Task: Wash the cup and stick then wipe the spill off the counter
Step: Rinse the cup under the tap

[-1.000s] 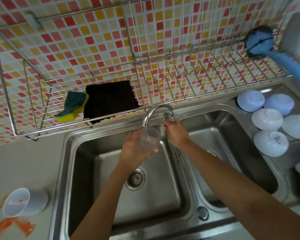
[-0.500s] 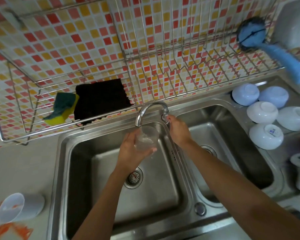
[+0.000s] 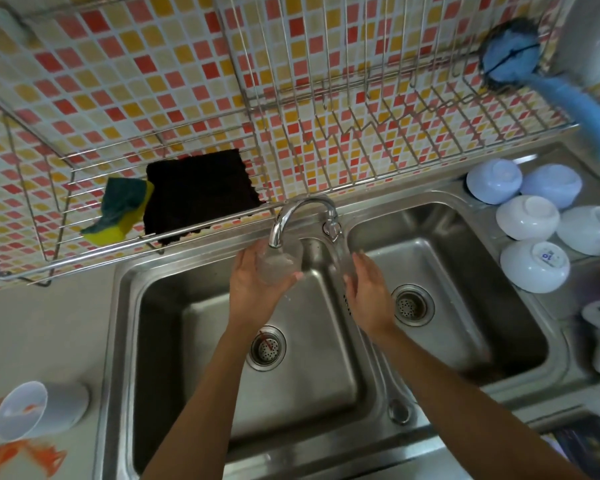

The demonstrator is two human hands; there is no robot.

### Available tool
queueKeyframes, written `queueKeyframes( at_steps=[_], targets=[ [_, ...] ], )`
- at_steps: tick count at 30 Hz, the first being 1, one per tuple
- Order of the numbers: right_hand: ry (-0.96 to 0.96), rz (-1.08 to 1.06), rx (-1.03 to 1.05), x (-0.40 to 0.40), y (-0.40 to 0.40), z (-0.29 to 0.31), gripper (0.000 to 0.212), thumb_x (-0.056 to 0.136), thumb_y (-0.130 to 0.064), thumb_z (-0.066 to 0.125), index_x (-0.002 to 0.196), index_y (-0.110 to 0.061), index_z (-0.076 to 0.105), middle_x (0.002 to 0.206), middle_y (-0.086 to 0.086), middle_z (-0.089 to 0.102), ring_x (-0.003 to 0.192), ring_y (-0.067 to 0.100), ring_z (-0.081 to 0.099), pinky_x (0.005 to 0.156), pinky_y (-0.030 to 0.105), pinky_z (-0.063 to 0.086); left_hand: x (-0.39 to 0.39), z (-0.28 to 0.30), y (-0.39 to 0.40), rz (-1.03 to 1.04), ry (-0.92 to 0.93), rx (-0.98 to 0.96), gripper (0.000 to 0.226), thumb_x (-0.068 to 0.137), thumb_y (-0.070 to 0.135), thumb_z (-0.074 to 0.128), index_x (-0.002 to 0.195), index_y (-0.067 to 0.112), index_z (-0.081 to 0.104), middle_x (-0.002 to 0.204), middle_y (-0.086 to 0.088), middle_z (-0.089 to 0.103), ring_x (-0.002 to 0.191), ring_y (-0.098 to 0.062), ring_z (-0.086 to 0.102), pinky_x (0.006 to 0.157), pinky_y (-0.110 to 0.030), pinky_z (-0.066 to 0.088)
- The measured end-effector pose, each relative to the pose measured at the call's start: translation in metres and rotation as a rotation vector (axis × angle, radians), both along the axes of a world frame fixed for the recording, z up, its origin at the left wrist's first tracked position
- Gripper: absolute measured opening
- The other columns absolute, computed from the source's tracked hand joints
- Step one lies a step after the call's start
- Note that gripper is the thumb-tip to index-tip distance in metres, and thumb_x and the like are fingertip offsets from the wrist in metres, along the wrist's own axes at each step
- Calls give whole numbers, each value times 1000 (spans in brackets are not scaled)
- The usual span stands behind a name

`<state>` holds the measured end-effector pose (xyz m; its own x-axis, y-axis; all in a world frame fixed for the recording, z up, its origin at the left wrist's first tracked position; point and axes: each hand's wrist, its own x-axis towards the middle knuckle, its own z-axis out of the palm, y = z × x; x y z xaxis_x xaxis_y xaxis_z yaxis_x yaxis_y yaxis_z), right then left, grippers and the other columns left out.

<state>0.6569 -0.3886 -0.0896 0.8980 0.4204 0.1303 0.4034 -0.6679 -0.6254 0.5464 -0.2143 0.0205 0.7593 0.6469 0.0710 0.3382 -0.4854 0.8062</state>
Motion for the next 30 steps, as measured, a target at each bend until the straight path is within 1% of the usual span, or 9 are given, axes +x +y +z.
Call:
queueKeyframes(
  at_steps=[4, 6, 8, 12, 15, 20, 22, 26, 30],
  targets=[
    [-57, 64, -167, -42, -25, -40, 57, 98, -31, 28, 150, -6, 30, 156, 17, 30, 145, 31, 26, 117, 47, 25, 5, 0, -9, -39, 4, 25, 62, 59, 34, 89, 109, 39, 53, 104, 22, 48, 100, -7, 52, 91, -24, 45],
    [-78, 87, -242, -50, -30, -50, 58, 97, -28, 24, 150, -5, 28, 156, 17, 30, 146, 29, 25, 119, 45, 17, 8, 0, -12, 2, -5, 13, 65, 60, 34, 89, 116, 32, 56, 106, 17, 49, 99, -9, 52, 87, -23, 44],
    [-89, 82, -280, -51, -31, -52, 55, 98, -24, 26, 148, -3, 32, 154, 17, 34, 145, 30, 26, 118, 44, 12, 8, 0, -13, 14, 0, 12, 71, 59, 35, 88, 121, 23, 56, 110, 11, 51, 98, -11, 53, 87, -24, 45],
    [-104, 82, -316, -50, -29, -54, 52, 97, -14, 44, 146, 0, 36, 152, 19, 37, 144, 31, 27, 120, 43, 13, 0, -4, -10, 29, -4, -8, 78, 58, 46, 84, 127, 23, 55, 116, 9, 53, 104, -12, 55, 91, -27, 48],
    [-116, 95, -313, -52, -27, -53, 61, 88, -4, 61, 144, 3, 38, 149, 22, 39, 142, 34, 31, 118, 43, 18, -2, -6, -9, 33, 20, 2, 81, 59, 42, 86, 131, 25, 52, 118, 10, 51, 107, -12, 54, 94, -30, 49],
    [-112, 99, -315, -52, -26, -50, 65, 83, 0, 66, 142, 4, 40, 147, 23, 41, 140, 34, 34, 117, 42, 25, 1, -9, -13, 39, -8, -41, 79, 59, 42, 87, 129, 27, 52, 115, 14, 51, 108, -12, 56, 96, -36, 50],
    [-116, 99, -324, -52, -25, -50, 68, 80, 2, 68, 142, 5, 40, 147, 23, 42, 140, 35, 35, 117, 42, 26, 2, -10, -16, -31, -10, 9, 81, 59, 40, 88, 129, 28, 50, 116, 16, 50, 111, -14, 55, 97, -36, 50],
    [-130, 109, -348, -52, -25, -48, 71, 77, 5, 70, 141, 7, 40, 146, 25, 42, 140, 35, 35, 117, 37, 15, 0, -13, -18, -66, -26, 63, 84, 58, 40, 89, 131, 25, 49, 118, 9, 52, 107, -15, 55, 94, -37, 50],
    [-143, 104, -322, -52, -25, -50, 69, 79, 5, 68, 142, 5, 39, 148, 23, 41, 141, 33, 33, 117, 40, 23, -5, -21, -17, -30, -39, 43, 84, 59, 35, 90, 131, 29, 47, 117, 13, 51, 103, -10, 55, 90, -28, 49]
  ],
)
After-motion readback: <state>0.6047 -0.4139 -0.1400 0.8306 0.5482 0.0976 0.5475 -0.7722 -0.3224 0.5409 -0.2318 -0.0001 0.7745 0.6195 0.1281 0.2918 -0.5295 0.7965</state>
